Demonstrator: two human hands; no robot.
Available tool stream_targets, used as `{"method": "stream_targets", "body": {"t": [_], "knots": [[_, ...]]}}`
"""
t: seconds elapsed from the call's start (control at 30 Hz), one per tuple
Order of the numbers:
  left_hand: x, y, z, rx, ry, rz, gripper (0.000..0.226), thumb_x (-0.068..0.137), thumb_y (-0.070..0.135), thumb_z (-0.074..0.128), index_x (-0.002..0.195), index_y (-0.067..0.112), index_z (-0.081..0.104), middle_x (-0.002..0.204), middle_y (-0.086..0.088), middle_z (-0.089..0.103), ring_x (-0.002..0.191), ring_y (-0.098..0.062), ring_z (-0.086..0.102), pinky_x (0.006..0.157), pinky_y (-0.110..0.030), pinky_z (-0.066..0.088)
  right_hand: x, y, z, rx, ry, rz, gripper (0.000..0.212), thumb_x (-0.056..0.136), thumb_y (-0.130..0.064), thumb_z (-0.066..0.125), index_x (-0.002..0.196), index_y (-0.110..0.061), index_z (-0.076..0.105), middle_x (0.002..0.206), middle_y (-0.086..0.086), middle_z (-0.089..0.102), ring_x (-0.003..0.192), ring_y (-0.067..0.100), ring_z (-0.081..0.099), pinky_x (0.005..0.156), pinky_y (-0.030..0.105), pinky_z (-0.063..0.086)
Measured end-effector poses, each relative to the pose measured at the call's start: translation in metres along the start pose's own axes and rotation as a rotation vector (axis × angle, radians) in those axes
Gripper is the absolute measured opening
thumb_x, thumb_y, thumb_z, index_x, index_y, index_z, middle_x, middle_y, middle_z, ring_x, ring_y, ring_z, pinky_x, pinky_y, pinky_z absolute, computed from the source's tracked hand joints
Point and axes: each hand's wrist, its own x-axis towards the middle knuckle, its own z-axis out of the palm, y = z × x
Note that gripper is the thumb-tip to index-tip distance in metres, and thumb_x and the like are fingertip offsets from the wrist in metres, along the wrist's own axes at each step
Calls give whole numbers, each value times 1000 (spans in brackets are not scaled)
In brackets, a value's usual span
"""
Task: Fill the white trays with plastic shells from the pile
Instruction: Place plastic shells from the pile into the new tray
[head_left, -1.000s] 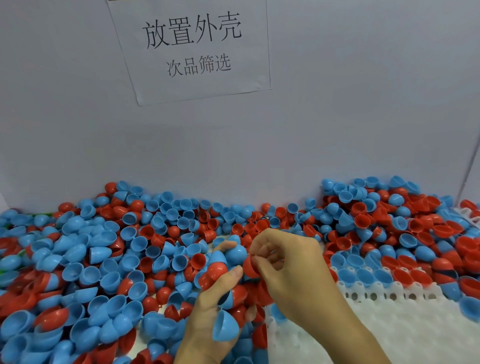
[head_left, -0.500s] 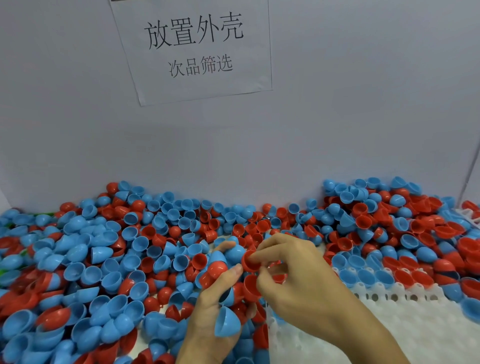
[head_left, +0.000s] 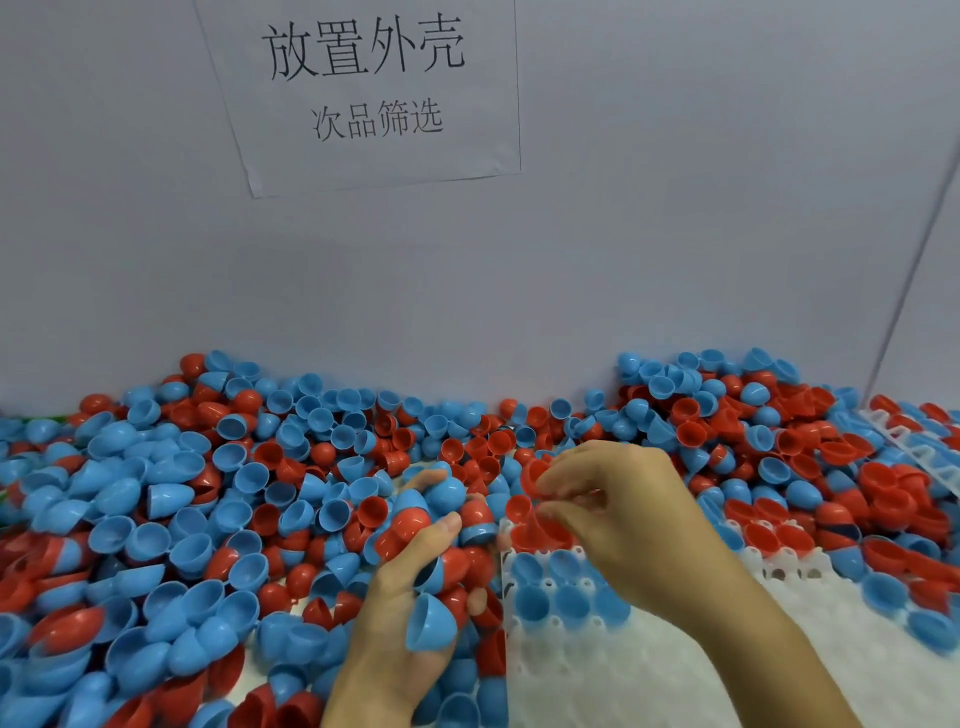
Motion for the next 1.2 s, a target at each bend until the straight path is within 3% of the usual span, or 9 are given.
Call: {"method": "stream_targets", "body": {"t": [0.07,0.13,0.27,0.5,0.83,1.03,1.2], "knots": [[-2,1,-3,-2,-6,-11,38,74,6,72,104,29,73,94,-16,67,78,-29,65,38,-25,46,-5,19,-19,-50,15,84,17,85,-13,76,101,-17,77,77,-23,64,78,-13,64,65,1,47],[-1,1,-3,8,-2,-17,41,75,6,74,109,29,71,94,-16,67,78,-30,68,38,-25,45,-10,39,-35,-145,-7,165,18,87,-13,74,105,-17,77,84,-18,68,73,-6,66,62,3,48],[-4,3,-1,-12,-16,-20,35,80,11,65,110,29,71,95,-16,68,78,-30,71,39,-25,46,-20,65,-44,-360,-129,264,18,93,-12,67,104,-23,76,103,-10,70,81,2,64,72,17,56],[-5,2,-2,-8,-33,-12,40,72,17,72,110,30,71,98,-16,68,80,-30,66,39,-25,46,-31,69,-6,-581,-213,210,8,91,-23,68,94,-24,76,103,-12,54,89,6,56,77,27,55],[-1,0,-6,-6,-52,-22,34,82,13,63,109,32,71,96,-16,69,80,-30,71,39,-25,46,-30,71,-3,-615,-275,216,15,93,-13,64,103,-16,74,112,-7,56,91,14,64,80,31,58],[-1,-1,-7,9,-53,-5,35,81,15,63,112,30,70,98,-17,70,81,-30,71,40,-26,47,-34,61,-3,-541,-138,91,23,100,-29,55,120,-25,65,118,-13,59,102,9,59,87,25,54],[-1,-1,-8,12,-51,-16,35,83,13,63,113,29,69,99,-18,68,82,-31,70,40,-26,46,-39,54,12,-497,-186,4,25,102,-30,49,120,-26,66,118,-14,58,101,8,56,88,27,54]]}}
